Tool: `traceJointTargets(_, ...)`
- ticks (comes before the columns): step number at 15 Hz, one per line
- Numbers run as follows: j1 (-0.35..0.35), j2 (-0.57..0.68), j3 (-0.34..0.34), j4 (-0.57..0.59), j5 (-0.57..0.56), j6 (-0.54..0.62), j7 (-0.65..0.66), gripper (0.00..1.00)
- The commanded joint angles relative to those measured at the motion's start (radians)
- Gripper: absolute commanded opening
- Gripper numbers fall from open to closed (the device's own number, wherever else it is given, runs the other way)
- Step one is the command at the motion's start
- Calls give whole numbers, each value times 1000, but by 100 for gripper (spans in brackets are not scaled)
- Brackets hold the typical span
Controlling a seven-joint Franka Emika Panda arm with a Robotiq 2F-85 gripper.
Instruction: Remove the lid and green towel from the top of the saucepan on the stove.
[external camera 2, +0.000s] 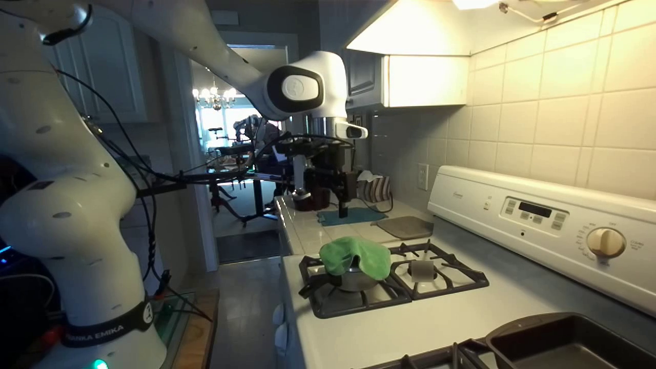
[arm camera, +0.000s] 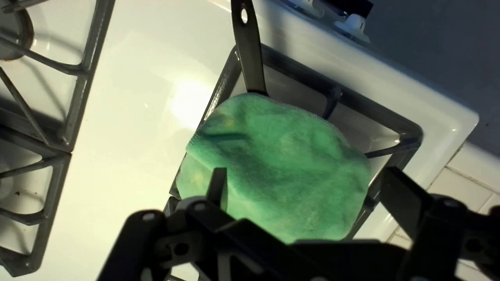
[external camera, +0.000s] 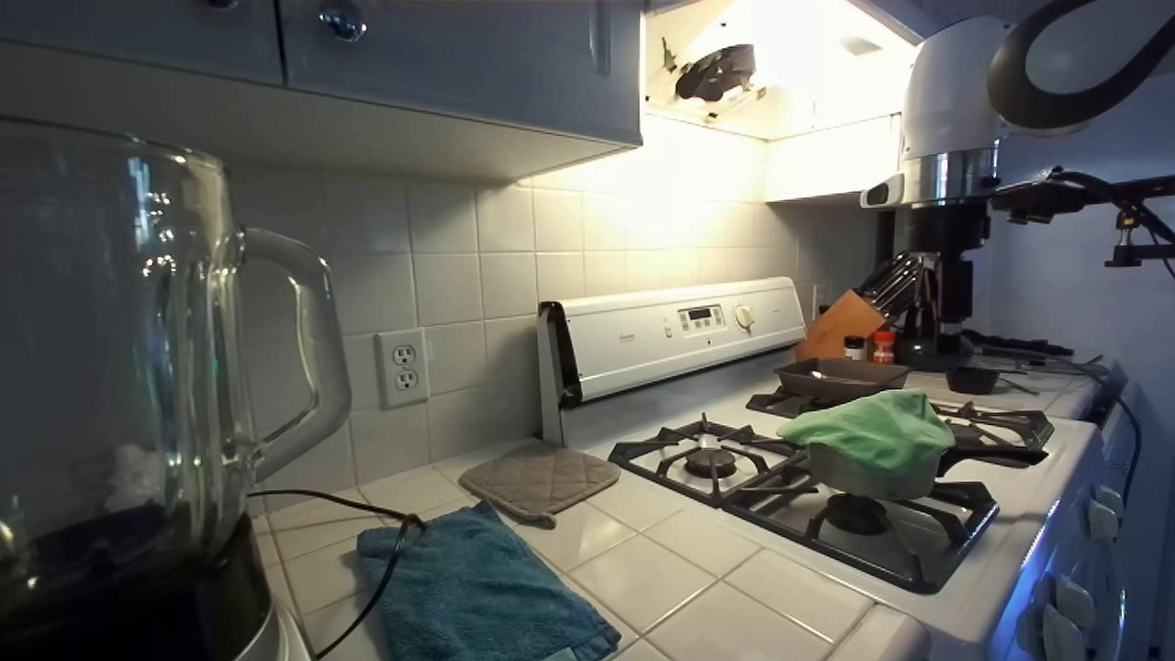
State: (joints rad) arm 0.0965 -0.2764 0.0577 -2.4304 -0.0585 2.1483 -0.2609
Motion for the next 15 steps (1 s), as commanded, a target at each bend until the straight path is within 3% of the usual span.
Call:
traceJointTargets(1,8,19,-4,6,-22,26,-46,100)
traceJointTargets(15,7,75,-8,36,-15,22,-147,100)
